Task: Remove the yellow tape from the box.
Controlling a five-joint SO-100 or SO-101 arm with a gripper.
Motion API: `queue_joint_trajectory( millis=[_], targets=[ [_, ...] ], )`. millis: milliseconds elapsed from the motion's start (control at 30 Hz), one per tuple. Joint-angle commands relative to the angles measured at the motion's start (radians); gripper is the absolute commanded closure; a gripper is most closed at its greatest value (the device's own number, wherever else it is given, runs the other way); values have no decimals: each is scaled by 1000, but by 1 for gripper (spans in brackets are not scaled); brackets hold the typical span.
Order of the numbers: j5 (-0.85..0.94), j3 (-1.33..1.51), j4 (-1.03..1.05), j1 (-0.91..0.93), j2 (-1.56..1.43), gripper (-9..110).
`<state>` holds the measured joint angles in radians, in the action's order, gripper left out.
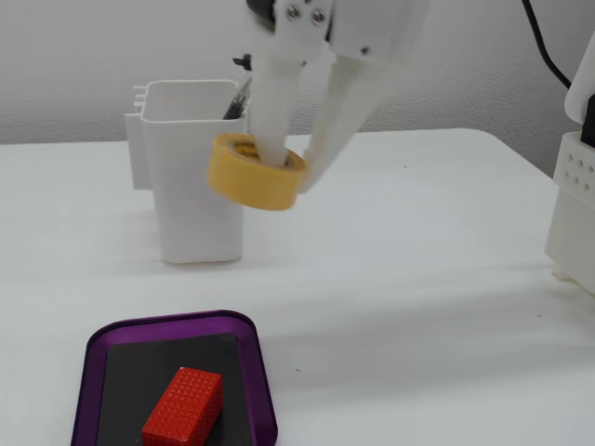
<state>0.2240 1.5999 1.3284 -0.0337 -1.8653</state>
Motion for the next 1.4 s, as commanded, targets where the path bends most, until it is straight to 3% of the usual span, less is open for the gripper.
queue_joint_trajectory(
  millis=[0, 200, 400, 600, 733, 1067, 1367],
  targets=[
    [11, 331, -152, 5, -183, 102],
    [8, 681, -385, 8, -310, 102],
    [-2, 764, -565, 8, -218, 101],
    [-5, 730, -565, 3, -149, 89],
    [-5, 655, -440, 5, -216, 87],
    [-5, 479, -46, 8, -844, 86],
    [2, 1101, -190, 227, -1408, 86]
  ],
)
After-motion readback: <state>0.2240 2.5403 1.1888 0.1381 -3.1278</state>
